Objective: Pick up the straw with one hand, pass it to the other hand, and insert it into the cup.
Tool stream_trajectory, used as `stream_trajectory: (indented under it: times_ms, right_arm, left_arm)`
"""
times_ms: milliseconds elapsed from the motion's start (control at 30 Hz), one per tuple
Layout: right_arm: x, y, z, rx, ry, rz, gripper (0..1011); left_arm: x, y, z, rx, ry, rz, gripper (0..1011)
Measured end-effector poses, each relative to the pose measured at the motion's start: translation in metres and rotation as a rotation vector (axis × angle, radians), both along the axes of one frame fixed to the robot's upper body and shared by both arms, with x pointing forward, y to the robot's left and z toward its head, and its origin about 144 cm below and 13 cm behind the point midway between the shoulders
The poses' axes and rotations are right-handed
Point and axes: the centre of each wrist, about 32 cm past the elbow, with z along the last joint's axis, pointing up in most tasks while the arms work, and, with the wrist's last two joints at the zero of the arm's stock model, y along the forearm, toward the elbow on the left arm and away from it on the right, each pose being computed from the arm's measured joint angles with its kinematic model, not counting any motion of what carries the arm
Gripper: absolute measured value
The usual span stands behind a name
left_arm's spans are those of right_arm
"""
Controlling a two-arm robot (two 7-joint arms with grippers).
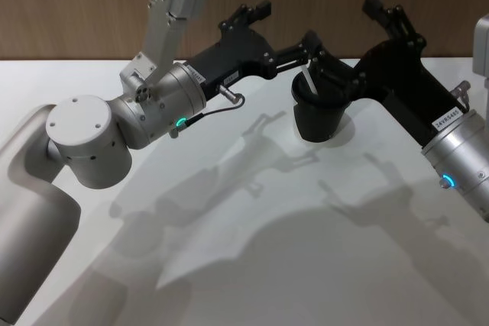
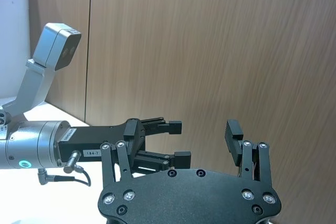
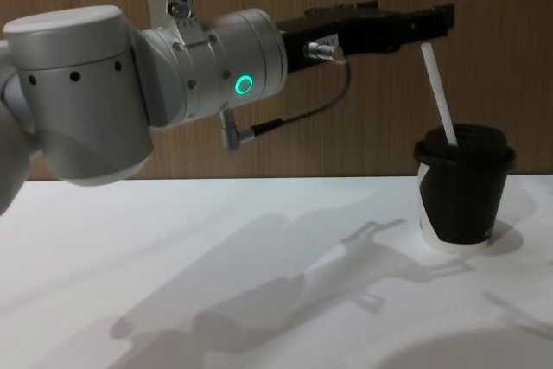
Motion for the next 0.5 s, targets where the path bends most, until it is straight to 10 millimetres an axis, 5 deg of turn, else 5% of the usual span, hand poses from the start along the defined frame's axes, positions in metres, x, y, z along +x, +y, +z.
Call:
stream_trajectory:
  times_ms: [500]
  right_arm:
    - [0.0,0.0,0.0,-0.002,-0.001,0.002,1001]
  left_arm:
    - [-0.0001,-0.0003,-0.0002,0.002,0.0,0.001,1003]
